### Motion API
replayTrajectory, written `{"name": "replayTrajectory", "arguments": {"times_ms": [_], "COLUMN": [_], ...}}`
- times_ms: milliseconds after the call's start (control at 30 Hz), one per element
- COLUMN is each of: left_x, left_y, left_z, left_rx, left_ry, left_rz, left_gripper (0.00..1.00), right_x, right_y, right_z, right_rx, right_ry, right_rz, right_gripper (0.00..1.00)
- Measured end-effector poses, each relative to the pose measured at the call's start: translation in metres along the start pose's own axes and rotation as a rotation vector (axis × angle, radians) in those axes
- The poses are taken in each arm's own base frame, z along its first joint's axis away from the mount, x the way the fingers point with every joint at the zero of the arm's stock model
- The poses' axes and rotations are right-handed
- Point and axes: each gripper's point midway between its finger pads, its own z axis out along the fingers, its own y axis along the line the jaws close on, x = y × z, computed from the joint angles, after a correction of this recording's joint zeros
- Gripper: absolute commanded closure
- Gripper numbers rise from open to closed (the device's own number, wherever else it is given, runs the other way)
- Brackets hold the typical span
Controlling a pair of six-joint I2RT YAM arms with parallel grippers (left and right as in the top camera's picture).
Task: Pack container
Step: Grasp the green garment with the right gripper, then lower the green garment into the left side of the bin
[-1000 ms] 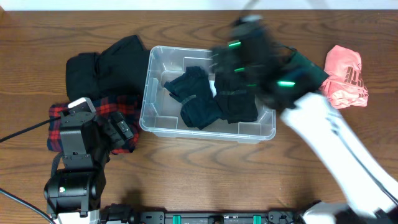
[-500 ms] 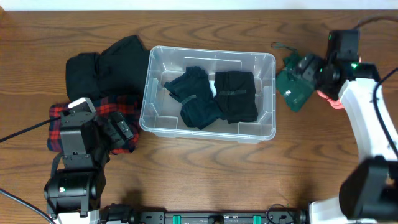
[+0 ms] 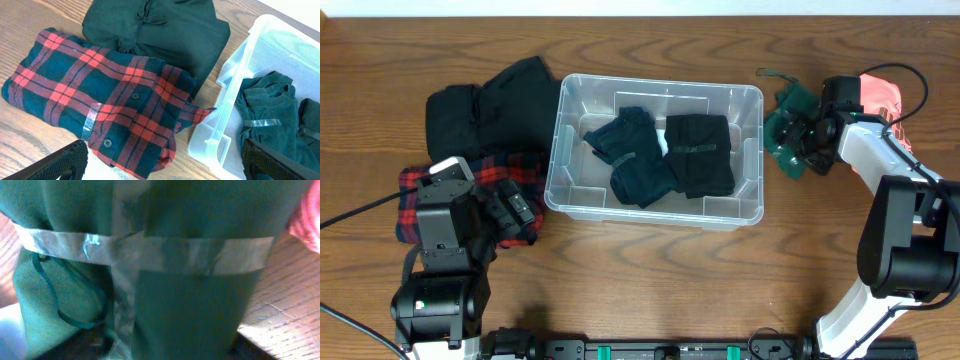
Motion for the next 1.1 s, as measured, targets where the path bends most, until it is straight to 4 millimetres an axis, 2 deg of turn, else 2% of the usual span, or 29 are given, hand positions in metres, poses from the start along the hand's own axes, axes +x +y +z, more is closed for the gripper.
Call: {"name": "replayTrajectory", "arguments": {"times_ms": [67, 100, 133, 267, 367, 433, 500, 600, 700, 767, 833, 867, 1100], "left_x": [0.0, 0.0, 0.0, 0.0, 0.0, 0.0, 0.0, 0.0, 0.0, 0.0, 0.0, 0.0, 0.0], "left_y": [0.0, 0.0, 0.0, 0.0, 0.0, 0.0, 0.0, 0.0, 0.0, 0.0, 0.0, 0.0, 0.0], "left_z": [0.0, 0.0, 0.0, 0.0, 0.0, 0.0, 0.0, 0.0, 0.0, 0.0, 0.0, 0.0, 0.0], "left_rx": [0.0, 0.0, 0.0, 0.0, 0.0, 0.0, 0.0, 0.0, 0.0, 0.0, 0.0, 0.0, 0.0], "left_ry": [0.0, 0.0, 0.0, 0.0, 0.0, 0.0, 0.0, 0.0, 0.0, 0.0, 0.0, 0.0, 0.0], "left_rz": [0.0, 0.0, 0.0, 0.0, 0.0, 0.0, 0.0, 0.0, 0.0, 0.0, 0.0, 0.0, 0.0], "left_gripper": [0.02, 0.02, 0.02, 0.02, 0.02, 0.02, 0.02, 0.02, 0.02, 0.02, 0.02, 0.02, 0.02], "right_x": [-0.001, -0.002, -0.004, -0.004, -0.012, -0.023, -0.035, -0.043, -0.031, -0.011, 0.012, 0.026, 0.13], "right_y": [0.0, 0.0, 0.001, 0.003, 0.012, 0.023, 0.037, 0.063, 0.087, 0.106, 0.125, 0.137, 0.219], "right_z": [0.0, -0.001, -0.003, -0.013, -0.041, -0.073, -0.115, -0.198, -0.256, -0.279, -0.279, -0.273, -0.213], "right_rx": [-0.001, -0.002, -0.008, -0.013, -0.045, -0.091, -0.147, -0.262, -0.358, -0.417, -0.454, -0.465, -0.543], "right_ry": [-0.001, -0.004, -0.009, -0.017, -0.07, -0.146, -0.246, -0.425, -0.532, -0.549, -0.514, -0.48, -0.255], "right_rz": [-0.007, -0.009, -0.02, -0.043, -0.073, -0.095, -0.116, -0.165, -0.222, -0.278, -0.338, -0.375, -0.595], "right_gripper": [0.89, 0.95, 0.98, 0.98, 0.98, 0.97, 0.97, 0.98, 0.98, 0.98, 0.98, 0.98, 0.98]}}
